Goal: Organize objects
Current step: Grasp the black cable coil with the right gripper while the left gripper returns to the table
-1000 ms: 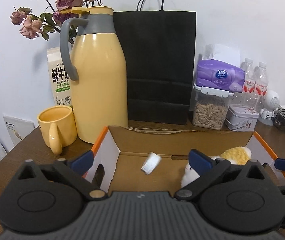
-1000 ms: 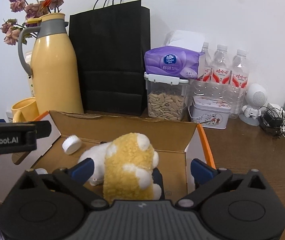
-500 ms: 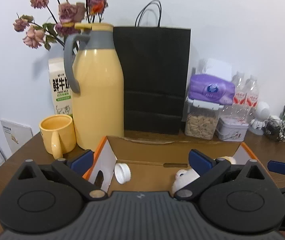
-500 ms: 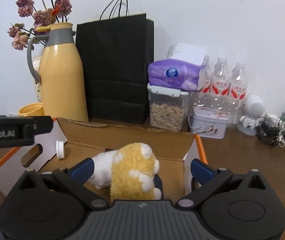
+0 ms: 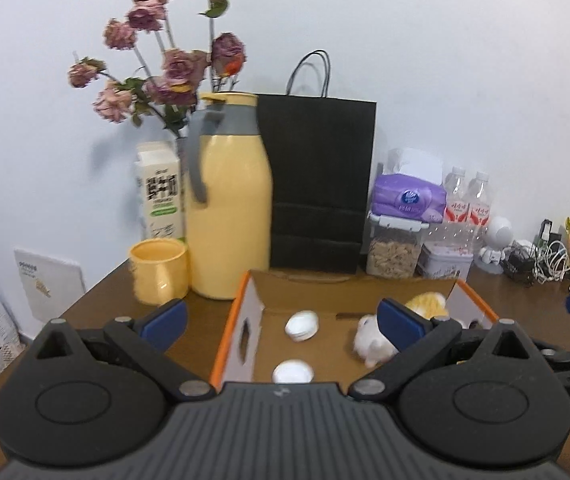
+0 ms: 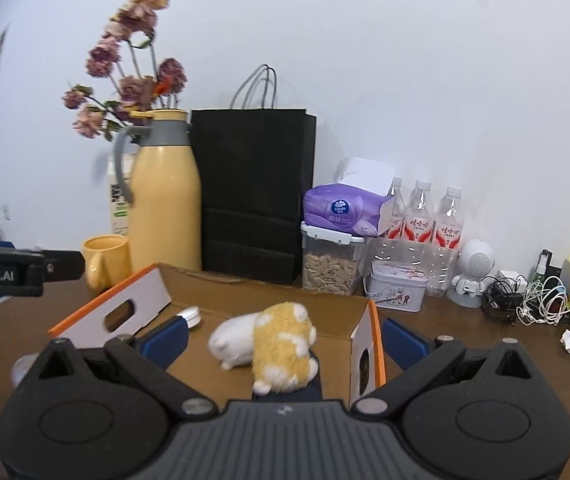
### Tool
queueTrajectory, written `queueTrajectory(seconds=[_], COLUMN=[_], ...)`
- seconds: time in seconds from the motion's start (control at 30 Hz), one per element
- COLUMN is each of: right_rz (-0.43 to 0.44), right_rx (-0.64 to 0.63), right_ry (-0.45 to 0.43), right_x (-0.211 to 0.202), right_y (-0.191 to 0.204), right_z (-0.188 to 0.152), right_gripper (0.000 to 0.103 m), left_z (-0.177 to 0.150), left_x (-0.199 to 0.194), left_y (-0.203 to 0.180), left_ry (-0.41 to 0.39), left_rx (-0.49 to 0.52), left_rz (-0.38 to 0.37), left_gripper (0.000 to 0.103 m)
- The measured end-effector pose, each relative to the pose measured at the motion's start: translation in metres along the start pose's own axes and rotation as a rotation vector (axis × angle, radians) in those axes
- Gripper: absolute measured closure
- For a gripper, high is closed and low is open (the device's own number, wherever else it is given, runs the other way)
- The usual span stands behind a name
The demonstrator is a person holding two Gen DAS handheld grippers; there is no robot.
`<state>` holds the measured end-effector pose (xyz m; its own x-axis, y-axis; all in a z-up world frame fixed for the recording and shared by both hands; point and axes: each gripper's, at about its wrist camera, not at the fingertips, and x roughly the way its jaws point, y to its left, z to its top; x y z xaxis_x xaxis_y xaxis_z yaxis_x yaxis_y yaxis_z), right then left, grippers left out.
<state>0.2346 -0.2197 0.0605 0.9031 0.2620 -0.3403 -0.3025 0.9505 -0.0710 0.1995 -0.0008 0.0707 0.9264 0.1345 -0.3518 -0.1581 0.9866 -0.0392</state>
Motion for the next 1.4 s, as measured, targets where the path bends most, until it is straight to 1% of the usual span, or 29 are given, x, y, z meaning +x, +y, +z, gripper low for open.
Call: queueTrajectory(seconds=[0.2, 0.37, 0.5, 0.63, 0.8, 0.9, 1.13, 1.27, 1.4], right_rz=[0.008, 0.018, 0.013, -0.011, -0.019, -0.013, 0.020, 0.076, 0.113], right_rx=[-0.012, -0.007, -0.003, 0.011, 0.028, 0.028, 0.021, 0.017, -0.022], right_ry=[0.028, 0.073, 0.130, 0.199, 0.270, 0.295, 0.286, 0.277, 0.294], right_x=[-0.037, -0.054, -0.062, -0.066, -0.060, -0.053, -0.052, -0.052, -0.044], right_y=[0.010, 0.015, 0.017, 0.013, 0.009, 0.013, 0.024, 0.032, 0.049], right_z=[-0.028, -0.054, -0.077, -0.100, -0.119, -0.125, -0.123, -0.117, -0.114], right_gripper=[0.000, 0.000, 0.000, 0.000, 0.000, 0.000, 0.000, 0.000, 0.000], left_z=[-0.021, -0.036, -0.049, -0.058, -0.065, -0.069, -0.078, -0.082, -0.084], left_x=[-0.032, -0.052, -0.064, -0.071, -0.074, -0.074, -0.072, -0.073, -0.075], left_y=[0.020, 0.030, 0.036, 0.043, 0.053, 0.059, 0.071, 0.079, 0.086], left_ry=[0.023, 0.039, 0.051, 0.076, 0.099, 0.107, 0.130, 0.144, 0.147], left_rx=[0.010, 0.008, 0.019, 0.023, 0.011, 0.004, -0.003, -0.012, -0.017], left_rz=[0.010, 0.008, -0.006, 0.000, 0.008, 0.005, 0.005, 0.012, 0.016], left_gripper=[0.000, 0.000, 0.000, 0.000, 0.000, 0.000, 0.000, 0.000, 0.000])
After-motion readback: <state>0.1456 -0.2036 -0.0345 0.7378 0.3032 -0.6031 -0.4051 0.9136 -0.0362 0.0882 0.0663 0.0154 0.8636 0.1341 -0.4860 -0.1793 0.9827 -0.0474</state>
